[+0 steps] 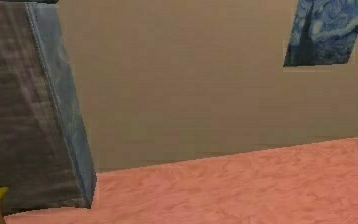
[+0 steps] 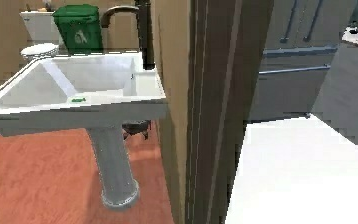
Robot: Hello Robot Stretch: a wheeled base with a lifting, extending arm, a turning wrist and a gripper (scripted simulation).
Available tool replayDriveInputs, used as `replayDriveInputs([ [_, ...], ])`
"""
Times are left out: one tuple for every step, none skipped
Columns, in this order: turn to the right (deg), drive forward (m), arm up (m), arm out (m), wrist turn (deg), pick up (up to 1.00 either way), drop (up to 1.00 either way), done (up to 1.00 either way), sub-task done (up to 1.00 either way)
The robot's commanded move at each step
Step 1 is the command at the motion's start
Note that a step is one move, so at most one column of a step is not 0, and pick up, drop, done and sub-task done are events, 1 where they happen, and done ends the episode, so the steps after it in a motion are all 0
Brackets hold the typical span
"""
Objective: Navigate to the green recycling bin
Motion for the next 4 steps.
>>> replayDriveInputs([
  [9.0,0.00,0.00,0.00,0.0,0.00,0.00,0.00,0.00],
  [0.0,0.80,0.00,0.00,0.0,0.00,0.00,0.00,0.00],
  [42.0,0.00,0.00,0.00,0.0,0.00,0.00,0.00,0.00],
  [0.0,0.40,0.00,0.00,0.0,0.00,0.00,0.00,0.00],
])
